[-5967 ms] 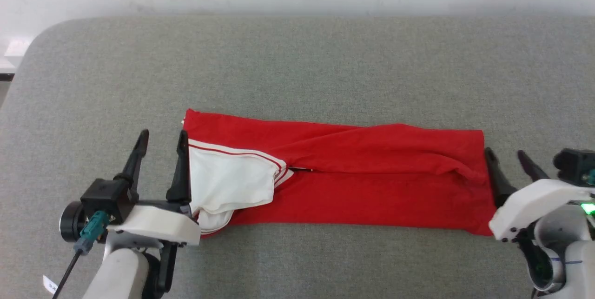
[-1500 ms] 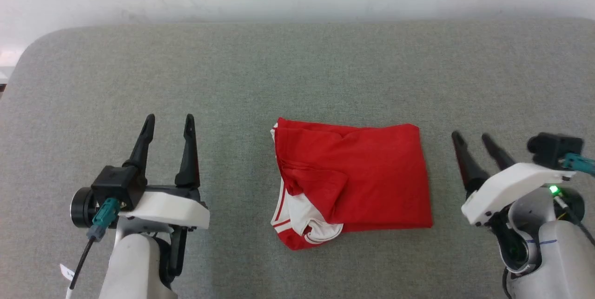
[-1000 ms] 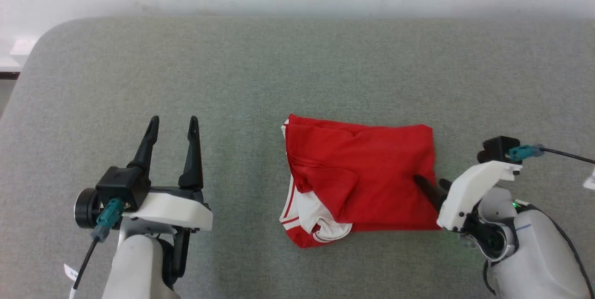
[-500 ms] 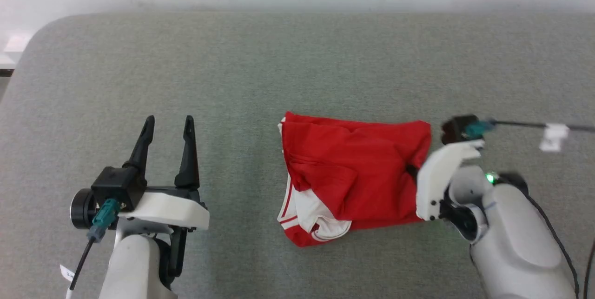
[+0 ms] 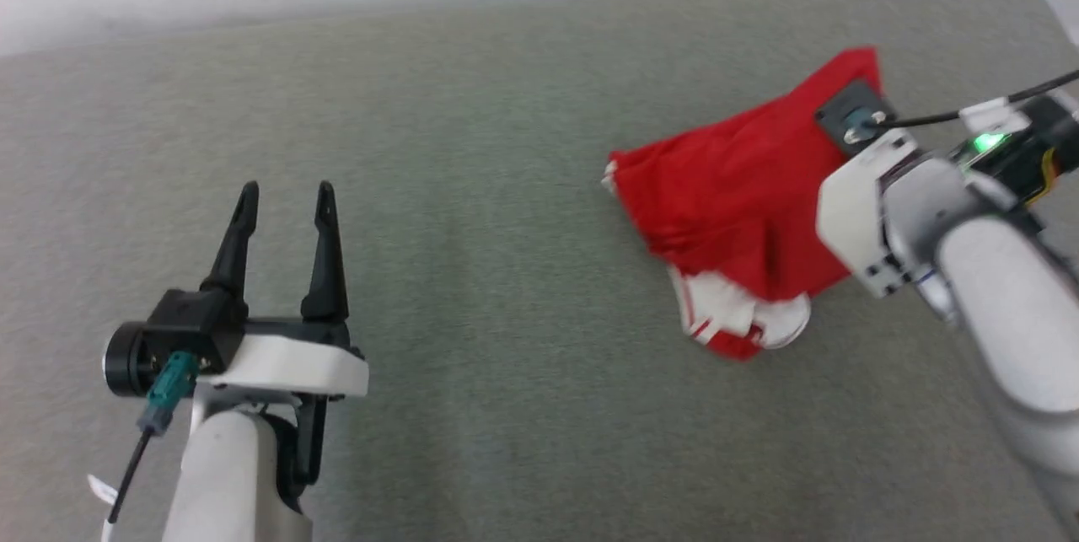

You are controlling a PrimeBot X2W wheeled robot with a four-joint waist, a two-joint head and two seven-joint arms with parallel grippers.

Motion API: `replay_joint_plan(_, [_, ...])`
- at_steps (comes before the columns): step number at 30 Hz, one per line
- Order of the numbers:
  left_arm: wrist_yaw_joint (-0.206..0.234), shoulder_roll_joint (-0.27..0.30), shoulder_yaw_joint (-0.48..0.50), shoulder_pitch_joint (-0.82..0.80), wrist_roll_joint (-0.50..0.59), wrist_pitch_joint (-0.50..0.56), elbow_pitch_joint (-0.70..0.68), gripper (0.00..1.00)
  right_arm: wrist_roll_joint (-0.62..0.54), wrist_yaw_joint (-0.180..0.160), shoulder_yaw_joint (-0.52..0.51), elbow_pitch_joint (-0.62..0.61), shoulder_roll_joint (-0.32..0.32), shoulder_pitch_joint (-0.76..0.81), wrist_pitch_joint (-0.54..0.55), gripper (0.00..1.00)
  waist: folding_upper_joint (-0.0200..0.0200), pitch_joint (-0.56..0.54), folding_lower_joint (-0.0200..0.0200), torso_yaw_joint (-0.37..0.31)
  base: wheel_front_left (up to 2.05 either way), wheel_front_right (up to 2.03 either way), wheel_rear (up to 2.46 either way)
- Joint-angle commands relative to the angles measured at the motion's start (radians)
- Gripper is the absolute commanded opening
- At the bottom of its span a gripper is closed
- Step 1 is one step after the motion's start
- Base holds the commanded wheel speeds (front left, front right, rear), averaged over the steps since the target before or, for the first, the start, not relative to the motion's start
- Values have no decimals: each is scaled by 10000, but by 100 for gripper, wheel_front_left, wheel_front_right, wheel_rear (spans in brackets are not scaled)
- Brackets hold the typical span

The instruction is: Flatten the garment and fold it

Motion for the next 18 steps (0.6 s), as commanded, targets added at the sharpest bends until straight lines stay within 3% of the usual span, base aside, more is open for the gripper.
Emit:
replay_joint_plan(1, [16,51,2,-214,107,-47,-110,100,-41,-23,92,32,-265,-236,-167,0,0,674,-1,-1020,0,0,0])
replay_joint_plan(9, [2,288,-132,-881,340,-47,-478,100,-355,-23,-255,881,-1416,-1014,-1243,0,0,1750,-1,-2161,0,0,0])
replay_joint_plan(18, [-51,617,-329,-1487,506,53,-667,100,-1054,-23,-1940,2079,-1866,-1556,-2655,0,0,2695,-1,-2274,0,0,0])
